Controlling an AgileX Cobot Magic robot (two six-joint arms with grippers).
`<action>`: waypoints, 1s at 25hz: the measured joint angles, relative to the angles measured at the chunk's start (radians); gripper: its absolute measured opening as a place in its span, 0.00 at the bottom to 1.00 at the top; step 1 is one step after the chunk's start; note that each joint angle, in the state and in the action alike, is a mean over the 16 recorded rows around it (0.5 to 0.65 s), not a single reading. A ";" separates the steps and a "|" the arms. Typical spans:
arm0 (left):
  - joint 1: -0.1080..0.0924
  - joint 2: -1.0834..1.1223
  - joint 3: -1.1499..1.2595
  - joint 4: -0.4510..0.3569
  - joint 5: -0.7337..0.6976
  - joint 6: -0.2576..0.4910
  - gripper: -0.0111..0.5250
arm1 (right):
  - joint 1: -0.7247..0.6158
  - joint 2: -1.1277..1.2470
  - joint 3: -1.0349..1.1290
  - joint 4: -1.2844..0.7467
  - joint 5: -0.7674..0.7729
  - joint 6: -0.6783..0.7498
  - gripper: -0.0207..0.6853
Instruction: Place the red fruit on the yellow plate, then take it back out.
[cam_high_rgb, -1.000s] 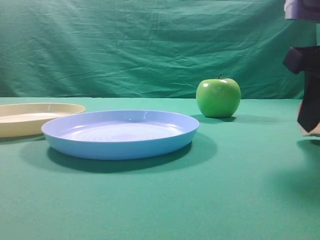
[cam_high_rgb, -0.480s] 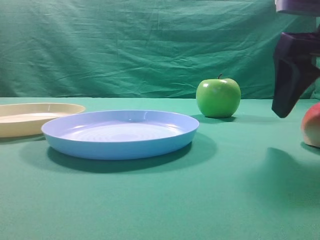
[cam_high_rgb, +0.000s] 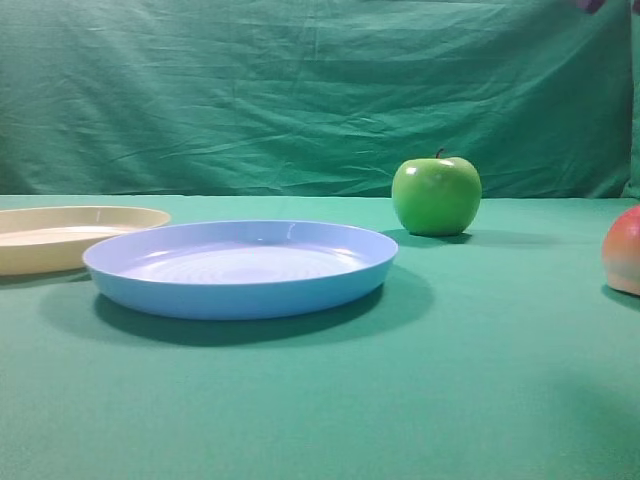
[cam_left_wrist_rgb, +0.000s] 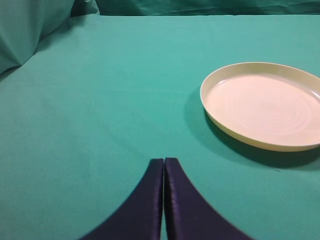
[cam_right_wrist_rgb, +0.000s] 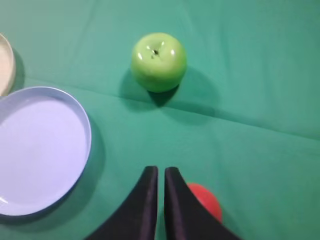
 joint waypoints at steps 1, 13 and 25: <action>0.000 0.000 0.000 0.000 0.000 0.000 0.02 | 0.000 -0.029 0.000 0.008 0.016 0.000 0.08; 0.000 0.000 0.000 0.000 0.000 0.000 0.02 | 0.000 -0.292 0.000 0.088 0.286 0.001 0.03; 0.000 0.000 0.000 0.000 0.000 0.000 0.02 | -0.026 -0.432 0.026 0.084 0.297 -0.012 0.03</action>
